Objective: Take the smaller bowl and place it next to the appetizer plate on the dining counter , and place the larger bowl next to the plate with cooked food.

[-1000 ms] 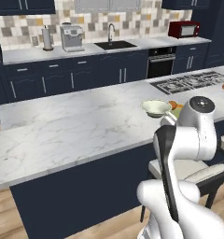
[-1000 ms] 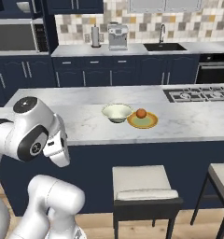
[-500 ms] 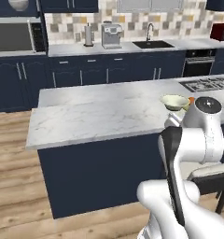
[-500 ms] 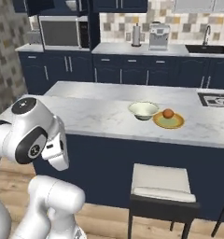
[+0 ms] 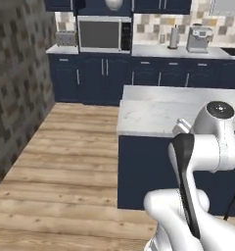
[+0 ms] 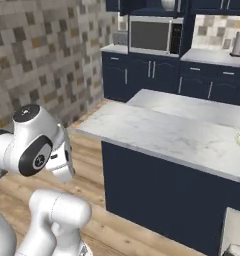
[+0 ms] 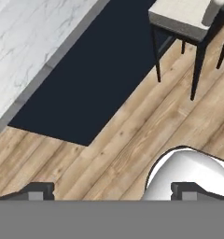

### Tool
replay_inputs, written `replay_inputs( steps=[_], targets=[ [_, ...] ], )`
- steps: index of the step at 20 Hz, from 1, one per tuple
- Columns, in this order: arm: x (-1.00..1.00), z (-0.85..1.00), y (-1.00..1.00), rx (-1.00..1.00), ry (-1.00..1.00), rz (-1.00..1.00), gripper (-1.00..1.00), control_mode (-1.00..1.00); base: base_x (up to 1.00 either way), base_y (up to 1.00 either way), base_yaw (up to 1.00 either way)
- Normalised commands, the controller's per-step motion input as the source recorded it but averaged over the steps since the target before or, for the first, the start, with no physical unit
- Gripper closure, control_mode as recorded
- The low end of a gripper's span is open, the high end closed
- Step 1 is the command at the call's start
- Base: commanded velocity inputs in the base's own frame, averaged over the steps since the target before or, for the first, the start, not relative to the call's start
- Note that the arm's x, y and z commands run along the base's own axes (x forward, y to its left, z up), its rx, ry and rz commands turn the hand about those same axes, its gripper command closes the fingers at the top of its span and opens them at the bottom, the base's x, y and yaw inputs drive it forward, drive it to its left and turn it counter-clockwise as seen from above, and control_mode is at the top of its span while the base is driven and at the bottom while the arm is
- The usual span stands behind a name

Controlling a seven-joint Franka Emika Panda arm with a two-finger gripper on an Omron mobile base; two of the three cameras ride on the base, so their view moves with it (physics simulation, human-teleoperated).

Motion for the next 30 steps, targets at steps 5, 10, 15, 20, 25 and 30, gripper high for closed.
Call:
replay_inputs(
  steps=[5,10,15,20,25,30],
  targets=[
    [0.0,0.0,0.0,0.0,0.0,0.0,-1.0,1.0,0.18,1.0,0.2],
    [0.0,0.0,0.0,0.0,0.0,0.0,-1.0,1.0,0.47,0.9,-0.22],
    [0.0,0.0,0.0,0.0,0.0,0.0,-1.0,1.0,0.87,0.59,-0.34],
    [0.0,0.0,0.0,0.0,0.0,0.0,-1.0,1.0,1.0,0.67,-0.32],
    [0.0,0.0,0.0,0.0,0.0,0.0,-1.0,1.0,1.0,0.57,-0.31],
    [0.0,0.0,0.0,0.0,0.0,0.0,-1.0,1.0,1.0,0.38,-0.19]
  ],
)
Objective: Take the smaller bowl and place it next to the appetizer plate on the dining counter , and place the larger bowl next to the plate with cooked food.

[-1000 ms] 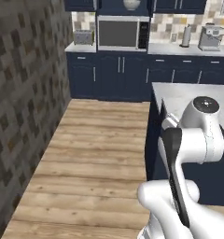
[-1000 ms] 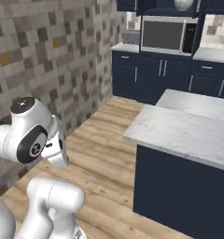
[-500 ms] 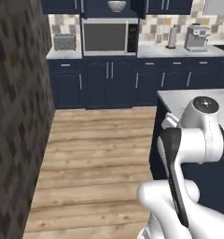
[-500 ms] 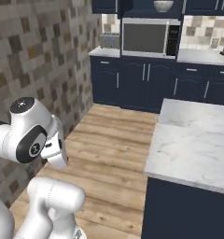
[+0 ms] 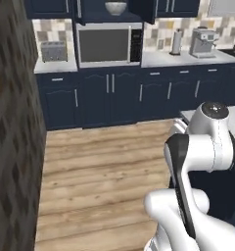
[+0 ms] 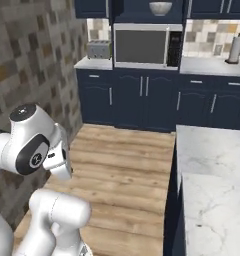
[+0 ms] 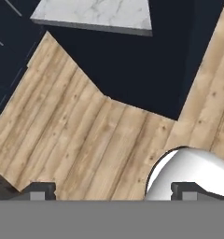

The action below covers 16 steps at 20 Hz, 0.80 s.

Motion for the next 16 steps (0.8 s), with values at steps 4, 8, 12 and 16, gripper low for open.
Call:
replay_inputs(
  steps=[4,8,12,16],
  targets=[
    [0.0,0.0,0.0,0.0,0.0,0.0,-1.0,1.0,1.0,0.39,-0.17],
    [0.0,0.0,0.0,0.0,0.0,0.0,-1.0,1.0,1.0,0.34,-0.14],
    [0.0,0.0,0.0,0.0,0.0,0.0,-1.0,1.0,1.0,0.4,-0.08],
    [0.0,0.0,0.0,0.0,0.0,0.0,-1.0,1.0,1.0,0.3,-0.05]
  ],
)
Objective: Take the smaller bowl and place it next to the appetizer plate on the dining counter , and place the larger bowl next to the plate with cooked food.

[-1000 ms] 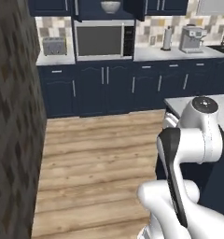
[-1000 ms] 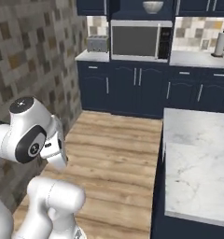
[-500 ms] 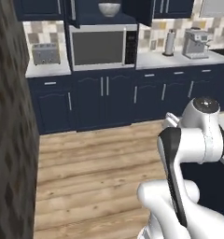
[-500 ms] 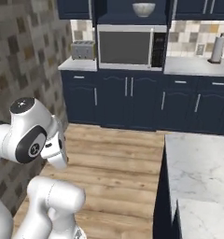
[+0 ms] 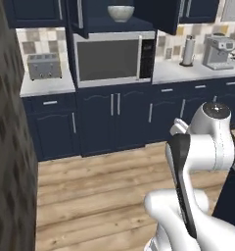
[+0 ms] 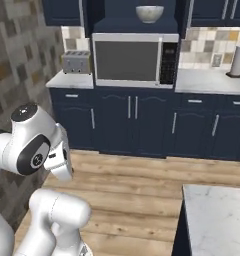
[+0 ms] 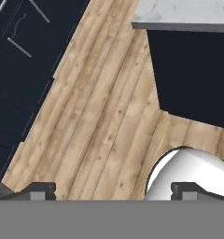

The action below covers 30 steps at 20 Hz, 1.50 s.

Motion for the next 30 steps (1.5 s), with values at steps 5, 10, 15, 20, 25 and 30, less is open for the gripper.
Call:
replay_inputs(
  steps=[5,10,15,20,25,30],
  targets=[
    [0.0,0.0,0.0,0.0,0.0,0.0,-1.0,1.0,1.0,0.04,-0.01],
    [0.0,0.0,0.0,0.0,0.0,0.0,-1.0,1.0,1.0,-0.01,0.01],
    [0.0,0.0,0.0,0.0,0.0,0.0,-1.0,1.0,1.0,-0.19,0.02],
    [0.0,0.0,0.0,0.0,0.0,0.0,-1.0,1.0,1.0,-0.46,0.04],
    [0.0,0.0,0.0,0.0,0.0,0.0,-1.0,1.0,0.99,-0.22,0.08],
    [0.0,0.0,0.0,0.0,0.0,0.0,-1.0,1.0,0.6,-0.28,0.15]
  ],
)
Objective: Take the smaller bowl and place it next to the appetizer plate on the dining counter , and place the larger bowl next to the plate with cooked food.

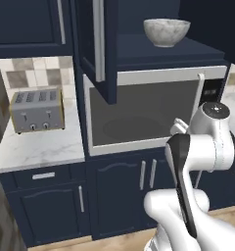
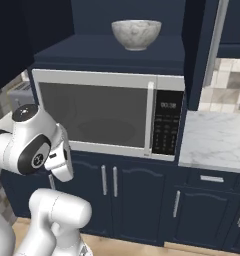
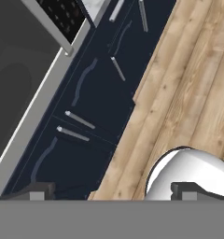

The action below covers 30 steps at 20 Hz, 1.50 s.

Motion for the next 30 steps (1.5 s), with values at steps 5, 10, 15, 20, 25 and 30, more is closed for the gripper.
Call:
replay_inputs(
  steps=[5,10,15,20,25,30],
  targets=[
    [0.0,0.0,0.0,0.0,0.0,0.0,-1.0,1.0,0.42,-0.33,0.09],
    [0.0,0.0,0.0,0.0,0.0,0.0,-1.0,1.0,0.6,-0.49,0.06],
    [0.0,0.0,0.0,0.0,0.0,0.0,-1.0,1.0,0.63,-0.37,0.02],
    [0.0,0.0,0.0,0.0,0.0,0.0,-1.0,1.0,0.49,-0.26,0.02],
    [0.0,0.0,0.0,0.0,0.0,0.0,-1.0,1.0,0.46,-0.22,0.02],
    [-0.05,0.0,-0.12,0.0,-0.02,0.02,-1.0,-1.0,0.1,-0.19,0.05]
  ],
)
